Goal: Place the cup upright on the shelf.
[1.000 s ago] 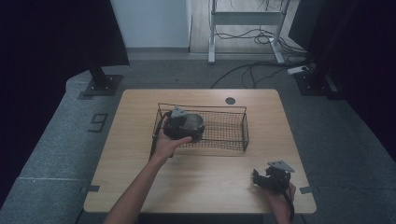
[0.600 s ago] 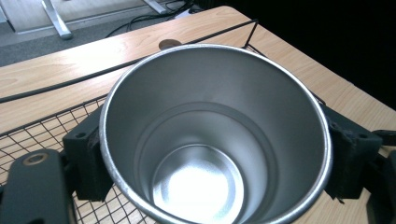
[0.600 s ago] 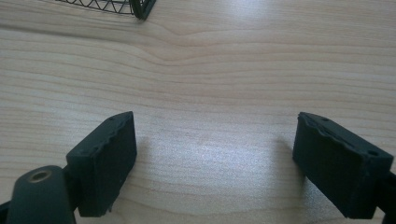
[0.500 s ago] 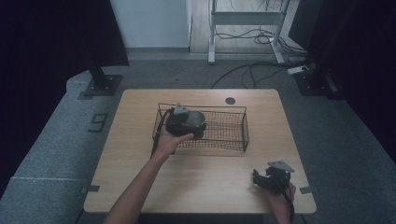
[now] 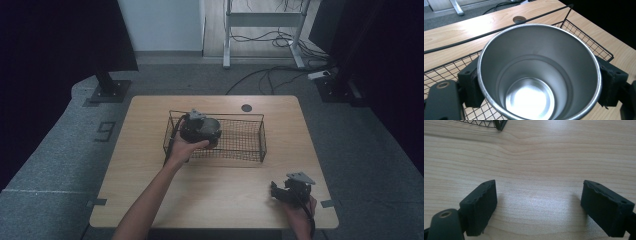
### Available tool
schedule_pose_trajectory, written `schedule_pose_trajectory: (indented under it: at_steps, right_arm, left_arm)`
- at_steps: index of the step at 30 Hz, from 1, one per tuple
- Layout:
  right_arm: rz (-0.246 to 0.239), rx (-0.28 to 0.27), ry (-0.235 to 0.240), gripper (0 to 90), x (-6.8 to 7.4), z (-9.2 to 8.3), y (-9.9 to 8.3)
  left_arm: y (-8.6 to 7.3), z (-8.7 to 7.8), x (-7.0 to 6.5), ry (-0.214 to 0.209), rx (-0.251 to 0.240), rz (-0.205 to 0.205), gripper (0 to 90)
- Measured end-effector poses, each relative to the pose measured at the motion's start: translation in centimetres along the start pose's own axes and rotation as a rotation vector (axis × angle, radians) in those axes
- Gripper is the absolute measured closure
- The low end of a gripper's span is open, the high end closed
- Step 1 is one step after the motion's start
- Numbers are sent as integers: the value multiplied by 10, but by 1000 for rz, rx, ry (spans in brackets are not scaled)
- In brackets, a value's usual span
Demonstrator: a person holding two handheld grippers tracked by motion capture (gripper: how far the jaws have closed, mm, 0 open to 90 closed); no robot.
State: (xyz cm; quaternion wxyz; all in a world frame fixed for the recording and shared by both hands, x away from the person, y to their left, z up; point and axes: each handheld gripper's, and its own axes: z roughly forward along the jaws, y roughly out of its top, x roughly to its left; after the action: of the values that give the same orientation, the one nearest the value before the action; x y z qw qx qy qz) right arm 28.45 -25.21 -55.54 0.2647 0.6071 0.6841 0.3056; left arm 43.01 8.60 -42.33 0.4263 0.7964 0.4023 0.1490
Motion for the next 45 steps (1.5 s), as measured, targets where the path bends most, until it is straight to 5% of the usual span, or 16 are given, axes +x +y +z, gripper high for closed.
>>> schedule_pose_trajectory:
  at_steps: [14,45]
  right_arm:
    - [0,0,0,134,0,0,0]
    - [0,0,0,134,0,0,0]
  left_arm:
    - [5,17,5,24,18,7,154]
    - [-19,49,23,33,101,-76,153]
